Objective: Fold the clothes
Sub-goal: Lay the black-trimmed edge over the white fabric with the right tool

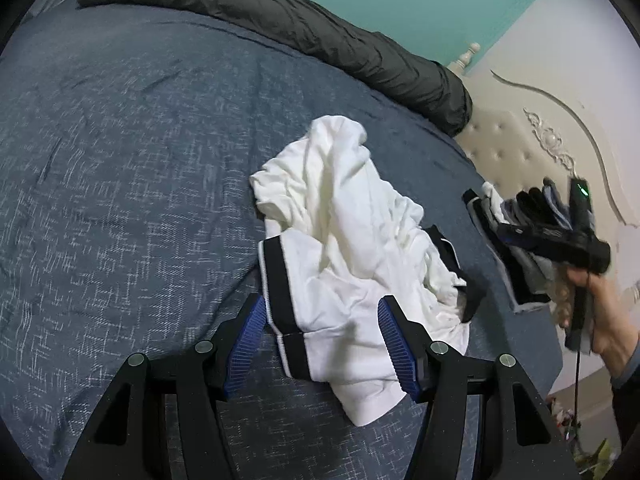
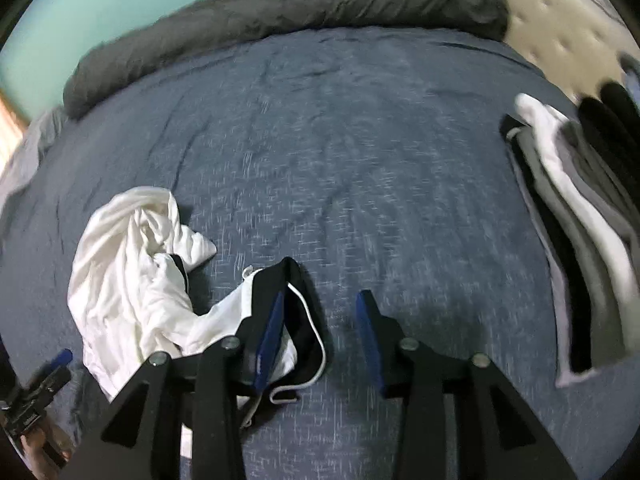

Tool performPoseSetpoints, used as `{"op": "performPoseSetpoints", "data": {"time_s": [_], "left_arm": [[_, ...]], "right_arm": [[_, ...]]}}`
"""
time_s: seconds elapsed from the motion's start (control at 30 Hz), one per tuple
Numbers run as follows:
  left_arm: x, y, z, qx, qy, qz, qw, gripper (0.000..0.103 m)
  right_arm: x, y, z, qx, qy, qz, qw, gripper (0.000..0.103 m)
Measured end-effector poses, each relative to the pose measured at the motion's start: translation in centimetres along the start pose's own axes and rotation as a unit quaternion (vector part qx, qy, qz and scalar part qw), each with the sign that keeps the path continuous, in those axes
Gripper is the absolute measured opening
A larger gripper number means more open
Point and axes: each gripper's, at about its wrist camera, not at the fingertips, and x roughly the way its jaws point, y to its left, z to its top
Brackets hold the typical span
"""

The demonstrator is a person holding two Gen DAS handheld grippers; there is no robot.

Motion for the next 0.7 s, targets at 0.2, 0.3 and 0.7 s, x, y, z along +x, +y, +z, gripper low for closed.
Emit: {"op": "performPoseSetpoints", "data": {"time_s": [0.2,0.3,0.7], "left_arm": [[-0.5,0.2,0.2,-0.005,-0.005,-0.002,1.0000,0.063],[-0.9,0.0,0.2,0.005,-0.007,0.001,1.0000,0.063],[-1.0,1.0,0.8,0.005,-0.007,0.012,0.9999,0.063]], "right_arm": [[-0.4,0.8,-1.4,0.014,0.018,0.049,0.999,0.038],[1.1,1.8,-2.0,0.012,0.042,0.060,0.997,0.038],[6.4,2.4,-4.0,0.030,0.094,0.095,0.991,0.013]]}}
